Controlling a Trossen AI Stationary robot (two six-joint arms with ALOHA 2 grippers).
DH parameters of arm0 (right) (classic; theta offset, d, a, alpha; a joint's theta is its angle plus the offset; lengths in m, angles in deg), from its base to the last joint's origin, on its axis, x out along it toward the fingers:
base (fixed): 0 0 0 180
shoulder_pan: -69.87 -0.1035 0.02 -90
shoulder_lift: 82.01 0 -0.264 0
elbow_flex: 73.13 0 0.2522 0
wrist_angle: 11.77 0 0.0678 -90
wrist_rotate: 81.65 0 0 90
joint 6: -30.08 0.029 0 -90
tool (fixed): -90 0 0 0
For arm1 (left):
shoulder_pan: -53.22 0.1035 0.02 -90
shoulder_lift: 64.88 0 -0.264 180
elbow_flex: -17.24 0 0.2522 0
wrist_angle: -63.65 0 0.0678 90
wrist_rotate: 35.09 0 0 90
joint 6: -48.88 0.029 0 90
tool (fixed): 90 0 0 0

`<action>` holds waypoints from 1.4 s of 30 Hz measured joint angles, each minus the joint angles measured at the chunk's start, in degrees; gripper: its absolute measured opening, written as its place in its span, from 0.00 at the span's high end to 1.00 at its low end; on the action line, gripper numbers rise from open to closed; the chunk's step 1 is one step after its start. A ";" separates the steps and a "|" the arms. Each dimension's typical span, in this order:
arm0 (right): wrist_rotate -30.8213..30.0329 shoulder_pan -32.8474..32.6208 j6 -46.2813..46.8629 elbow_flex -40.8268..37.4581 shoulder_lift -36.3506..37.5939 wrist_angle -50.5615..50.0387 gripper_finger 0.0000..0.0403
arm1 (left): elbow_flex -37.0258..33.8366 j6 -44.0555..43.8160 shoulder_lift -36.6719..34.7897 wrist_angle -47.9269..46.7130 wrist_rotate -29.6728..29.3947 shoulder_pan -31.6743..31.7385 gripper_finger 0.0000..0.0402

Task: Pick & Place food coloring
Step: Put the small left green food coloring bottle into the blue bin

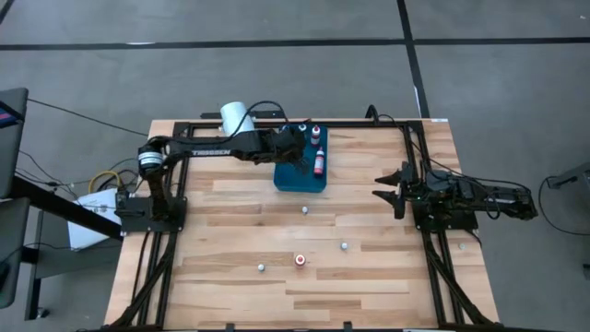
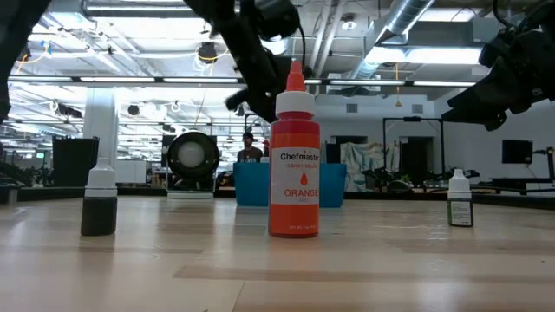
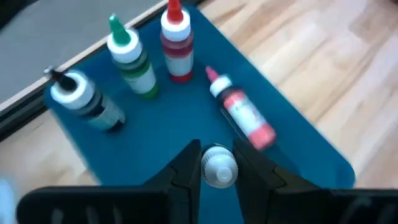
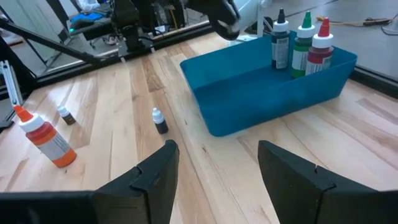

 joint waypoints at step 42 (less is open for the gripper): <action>-1.24 0.04 -1.46 0.00 0.00 -0.66 0.49 | -5.27 -3.81 7.62 3.12 -3.26 3.43 0.84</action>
